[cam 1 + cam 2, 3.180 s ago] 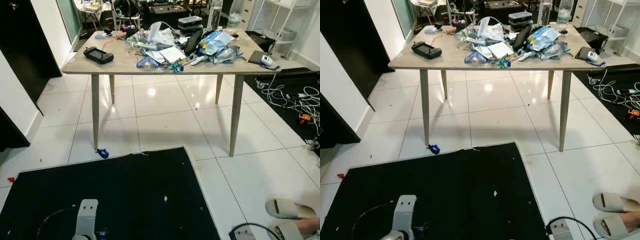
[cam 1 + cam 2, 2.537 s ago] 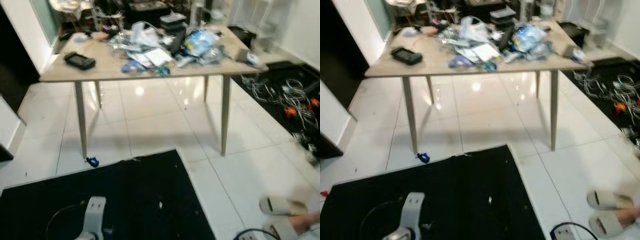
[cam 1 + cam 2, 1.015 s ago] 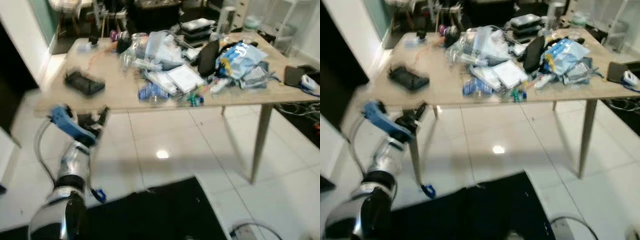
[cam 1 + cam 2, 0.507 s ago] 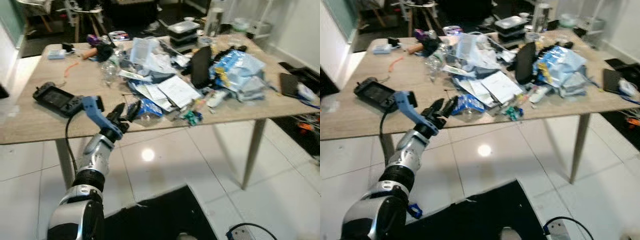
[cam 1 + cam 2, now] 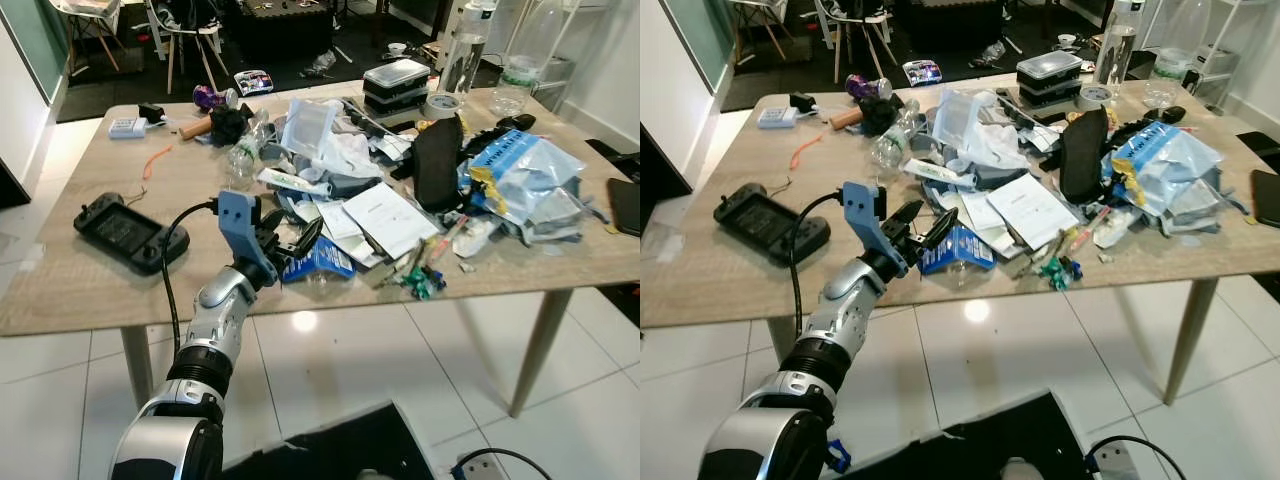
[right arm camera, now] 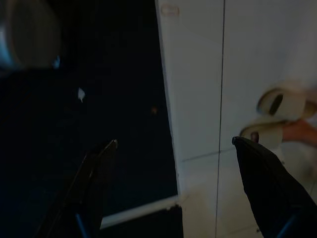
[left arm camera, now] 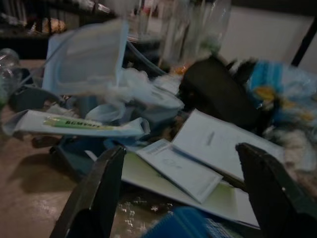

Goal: Picking trash to rubbish bin

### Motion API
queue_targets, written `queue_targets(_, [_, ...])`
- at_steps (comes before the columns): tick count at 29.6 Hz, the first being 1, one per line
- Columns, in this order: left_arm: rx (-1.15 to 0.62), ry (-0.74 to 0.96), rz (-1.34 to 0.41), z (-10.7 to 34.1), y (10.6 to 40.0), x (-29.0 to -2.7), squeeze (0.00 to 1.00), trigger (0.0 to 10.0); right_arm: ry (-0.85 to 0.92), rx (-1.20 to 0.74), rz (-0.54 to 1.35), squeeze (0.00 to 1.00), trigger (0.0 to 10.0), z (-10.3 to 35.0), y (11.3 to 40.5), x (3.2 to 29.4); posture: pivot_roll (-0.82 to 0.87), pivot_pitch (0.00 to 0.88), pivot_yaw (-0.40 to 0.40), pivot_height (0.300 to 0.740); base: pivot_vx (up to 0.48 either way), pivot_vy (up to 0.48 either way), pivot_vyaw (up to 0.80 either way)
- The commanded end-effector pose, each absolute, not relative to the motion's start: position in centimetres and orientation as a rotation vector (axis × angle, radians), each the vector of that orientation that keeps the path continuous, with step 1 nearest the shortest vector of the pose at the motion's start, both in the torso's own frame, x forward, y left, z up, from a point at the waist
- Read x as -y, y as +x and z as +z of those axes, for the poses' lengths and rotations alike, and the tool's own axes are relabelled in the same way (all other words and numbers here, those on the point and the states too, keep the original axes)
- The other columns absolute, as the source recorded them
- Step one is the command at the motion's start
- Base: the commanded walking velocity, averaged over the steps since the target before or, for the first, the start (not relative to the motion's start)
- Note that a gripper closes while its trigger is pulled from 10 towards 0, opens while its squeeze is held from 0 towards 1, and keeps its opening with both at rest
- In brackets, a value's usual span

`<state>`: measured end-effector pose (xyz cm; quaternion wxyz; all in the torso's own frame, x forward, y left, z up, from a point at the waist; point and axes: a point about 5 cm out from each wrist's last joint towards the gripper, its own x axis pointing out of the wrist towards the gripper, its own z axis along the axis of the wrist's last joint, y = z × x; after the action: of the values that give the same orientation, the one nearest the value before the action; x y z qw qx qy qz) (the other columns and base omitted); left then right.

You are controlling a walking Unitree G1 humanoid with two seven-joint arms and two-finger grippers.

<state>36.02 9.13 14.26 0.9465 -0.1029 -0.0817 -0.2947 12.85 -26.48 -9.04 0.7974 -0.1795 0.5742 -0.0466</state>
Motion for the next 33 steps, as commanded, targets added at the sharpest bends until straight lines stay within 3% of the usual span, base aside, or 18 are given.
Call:
queue_targets(1, [0.198,-0.128,-0.6,14.9,36.1,-9.3,0.0,10.0,-0.388,-1.244,-0.092,0.0,10.0,-9.2,12.6,26.3,-0.08,0.067,0.063,0.74,0.364,0.0,0.0])
queue_targets(10, [0.301,0.209,-0.605,16.8,36.1,-8.8,0.0,10.0,-0.392,-1.242,-0.091,0.0,10.0,-9.1,12.7,26.4,-0.08,0.063,0.063,0.74,0.358,0.0,0.0])
queue_targets(15, [0.372,0.597,-0.647,18.3,36.2,-8.5,0.0,10.0,-0.39,-1.241,-0.09,0.0,10.0,-9.1,12.8,26.3,-0.08,0.061,0.064,0.74,0.248,0.0,0.0])
queue_targets(23, [0.454,0.961,-0.692,18.7,35.8,-8.6,0.0,10.0,-0.388,-1.243,-0.087,0.0,10.0,-9.1,12.8,26.2,-0.08,0.064,0.069,0.74,0.0,0.0,0.0])
queue_targets(33, [0.364,1.188,-0.755,16.5,35.8,-10.1,0.0,10.0,-0.385,-1.24,-0.084,0.0,10.0,-9.1,12.9,26.1,-0.07,0.067,0.075,0.74,0.0,0.0,0.0])
